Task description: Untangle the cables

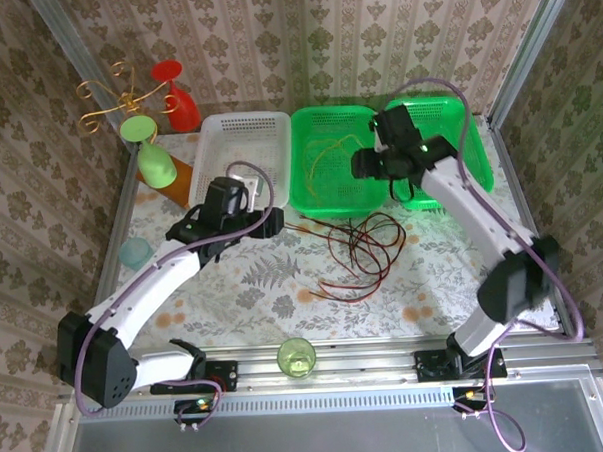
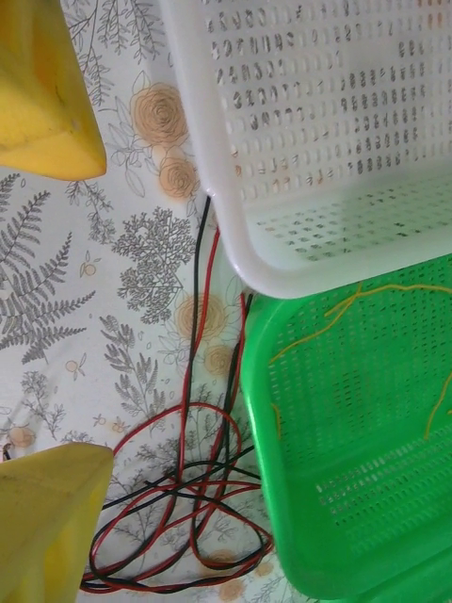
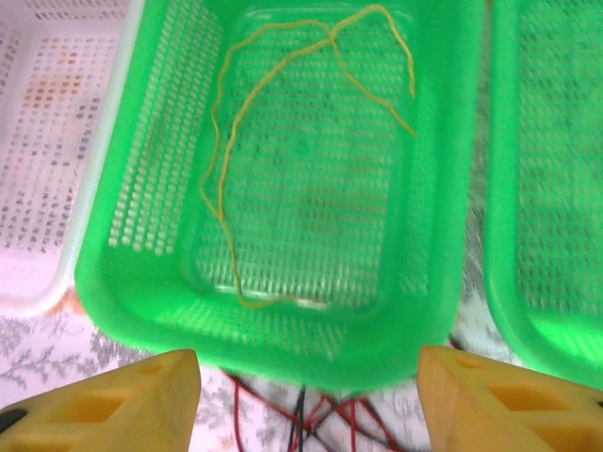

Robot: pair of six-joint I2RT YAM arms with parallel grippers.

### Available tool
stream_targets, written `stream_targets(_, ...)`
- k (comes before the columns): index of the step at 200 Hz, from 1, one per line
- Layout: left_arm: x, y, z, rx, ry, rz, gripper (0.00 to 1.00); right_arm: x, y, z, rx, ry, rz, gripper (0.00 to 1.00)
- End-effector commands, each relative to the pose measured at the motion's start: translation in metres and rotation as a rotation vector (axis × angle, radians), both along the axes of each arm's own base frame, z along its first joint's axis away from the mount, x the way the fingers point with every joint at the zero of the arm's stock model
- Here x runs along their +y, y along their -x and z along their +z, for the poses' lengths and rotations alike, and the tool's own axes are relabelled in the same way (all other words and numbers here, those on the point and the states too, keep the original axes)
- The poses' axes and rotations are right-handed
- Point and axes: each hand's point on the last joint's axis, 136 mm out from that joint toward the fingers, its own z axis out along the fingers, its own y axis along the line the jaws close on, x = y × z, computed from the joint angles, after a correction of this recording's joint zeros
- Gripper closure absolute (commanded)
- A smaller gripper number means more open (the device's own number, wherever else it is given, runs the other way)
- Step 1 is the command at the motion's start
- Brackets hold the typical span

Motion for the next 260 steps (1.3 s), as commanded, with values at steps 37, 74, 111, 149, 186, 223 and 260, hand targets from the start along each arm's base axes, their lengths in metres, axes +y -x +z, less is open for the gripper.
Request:
stream_targets(37, -0.003, 0.021, -0.010, 0.008, 0.025, -0.003, 0.26, 0.009, 0.094, -0.081, 0.181, -0.121, -0.009, 0.44)
stream_targets(74, -0.003, 0.026, -0.018, 0.032, 0.030, 0.001, 0.26, 0.031, 0.110, -0.127, 0.213, -0.174, 0.058, 0.56)
stream_targets(111, -0.001, 0.028, -0.018, 0.032, 0.030, 0.004, 0.26, 0.043, 0.116, -0.162, 0.262, -0.124, 0.144, 0.61)
stream_targets(149, -0.002, 0.028, -0.019, 0.034, 0.030, 0.004, 0.26, 0.043, 0.120, -0.185, 0.311, -0.044, 0.185, 0.62)
stream_targets(186, -0.003, 0.028, -0.018, 0.034, 0.028, -0.001, 0.26, 0.043, 0.124, -0.201, 0.347, 0.004, 0.215, 0.65)
stream_targets(223, -0.003, 0.027, -0.017, 0.033, 0.024, 0.000, 0.26, 0.043, 0.126, -0.211, 0.362, 0.033, 0.241, 0.68)
stream_targets(260, -0.004, 0.027, -0.017, 0.037, 0.024, 0.001, 0.26, 0.045, 0.131, -0.221, 0.389, 0.060, 0.268, 0.71)
